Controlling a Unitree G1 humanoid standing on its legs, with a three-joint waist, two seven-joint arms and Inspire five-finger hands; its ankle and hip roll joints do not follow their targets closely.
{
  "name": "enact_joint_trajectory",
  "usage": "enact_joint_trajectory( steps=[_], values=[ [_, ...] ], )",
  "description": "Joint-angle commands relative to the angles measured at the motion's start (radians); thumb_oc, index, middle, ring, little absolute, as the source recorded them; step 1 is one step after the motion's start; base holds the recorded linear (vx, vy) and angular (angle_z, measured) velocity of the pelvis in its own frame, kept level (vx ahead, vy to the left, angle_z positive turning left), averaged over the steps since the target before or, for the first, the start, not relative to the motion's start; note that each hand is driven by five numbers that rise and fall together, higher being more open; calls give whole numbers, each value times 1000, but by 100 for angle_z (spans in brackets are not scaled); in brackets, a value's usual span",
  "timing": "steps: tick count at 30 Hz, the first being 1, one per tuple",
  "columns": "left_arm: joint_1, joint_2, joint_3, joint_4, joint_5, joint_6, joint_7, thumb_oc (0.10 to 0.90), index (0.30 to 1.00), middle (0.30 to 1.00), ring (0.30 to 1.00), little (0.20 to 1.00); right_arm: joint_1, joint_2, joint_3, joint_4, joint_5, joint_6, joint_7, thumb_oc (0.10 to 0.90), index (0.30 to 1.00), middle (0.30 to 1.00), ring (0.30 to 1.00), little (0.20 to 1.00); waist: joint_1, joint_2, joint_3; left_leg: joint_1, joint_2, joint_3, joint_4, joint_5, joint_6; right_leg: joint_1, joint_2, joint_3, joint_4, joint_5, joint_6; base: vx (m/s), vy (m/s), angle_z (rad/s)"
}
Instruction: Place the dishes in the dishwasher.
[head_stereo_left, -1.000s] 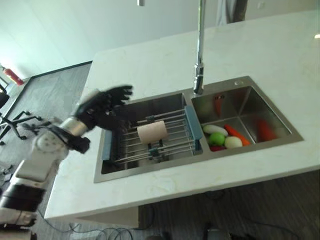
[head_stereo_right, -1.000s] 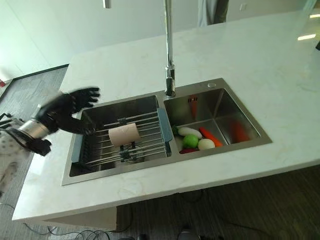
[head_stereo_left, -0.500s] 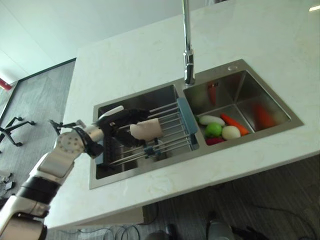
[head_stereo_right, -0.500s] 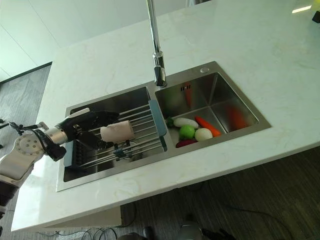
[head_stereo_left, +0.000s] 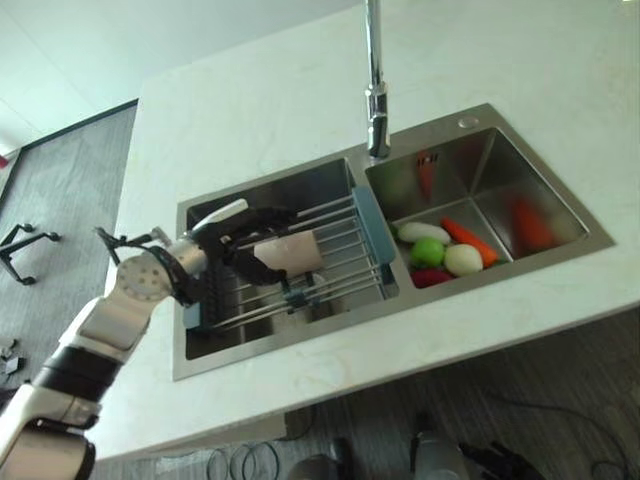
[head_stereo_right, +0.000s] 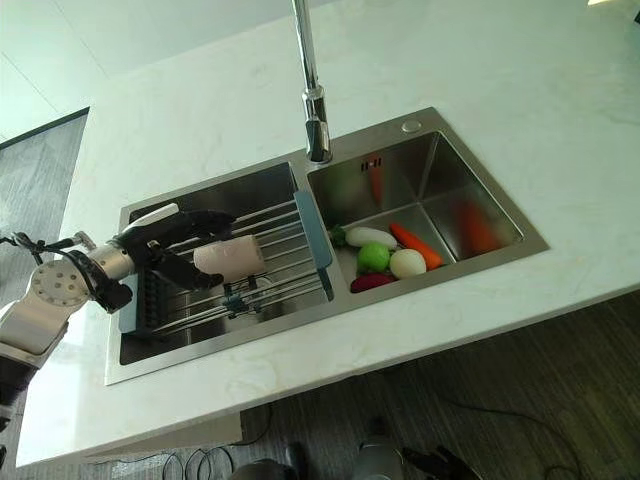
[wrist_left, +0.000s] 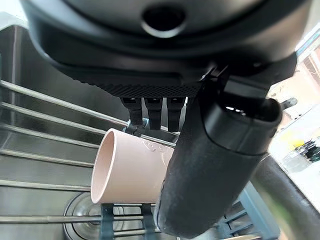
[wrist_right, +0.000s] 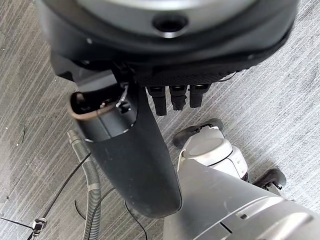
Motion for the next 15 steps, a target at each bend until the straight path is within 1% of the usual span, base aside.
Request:
enact_joint_trajectory(
  steps=[1, 3, 6, 10, 11, 13, 15],
  values=[
    [-111, 71, 77, -42, 26, -65, 59, 800, 900, 900, 900, 900, 15, -8, -12, -35, 23, -18, 11, 800, 900, 900, 900, 900, -19, -11, -41, -73, 30, -90, 99, -85, -27, 75, -82, 28, -22, -101, 116, 3, 26, -5],
    [-108, 58, 79, -43, -26, -45, 40, 800, 900, 900, 900, 900, 10, -13, -15, -39, 28, -21, 14, 800, 900, 900, 900, 900, -21, -8, -32, -77, 28, -91, 99, -85, -27, 68, -84, 30, -22, -100, 116, -8, 34, -4],
    [-100, 48, 79, -42, -16, -39, 37, 800, 900, 900, 900, 900, 8, -17, -18, -44, 29, -22, 18, 800, 900, 900, 900, 900, -25, -6, -23, -81, 27, -89, 99, -86, -27, 61, -87, 32, -22, -98, 117, 0, 11, -2],
    [-96, 37, 73, -26, 13, -28, 37, 800, 900, 900, 900, 900, 6, -19, -23, -49, 24, -22, 19, 800, 900, 900, 900, 900, -31, -7, -12, -85, 25, -87, 99, -86, -26, 52, -88, 37, -22, -94, 120, -1, 12, -6],
    [-95, 33, 70, -21, 36, -15, 42, 800, 900, 900, 900, 900, 6, -20, -23, -53, 21, -22, 18, 800, 900, 900, 900, 900, -34, -6, -8, -87, 23, -86, 99, -86, -25, 49, -88, 39, -22, -93, 120, -1, 17, -10],
    [-96, 34, 65, -12, 78, -13, 44, 800, 900, 900, 900, 900, 6, -20, -24, -52, 19, -21, 18, 800, 900, 900, 900, 900, -36, -6, -4, -88, 22, -86, 99, -86, -24, 47, -88, 42, -22, -91, 121, 6, 14, -9],
    [-98, 33, 60, -8, 89, -7, 48, 800, 900, 900, 900, 900, 5, -21, -26, -53, 15, -21, 18, 800, 900, 900, 900, 900, -38, -6, -1, -89, 22, -85, 99, -86, -23, 44, -89, 44, -22, -90, 121, 4, 5, -2]
  ],
)
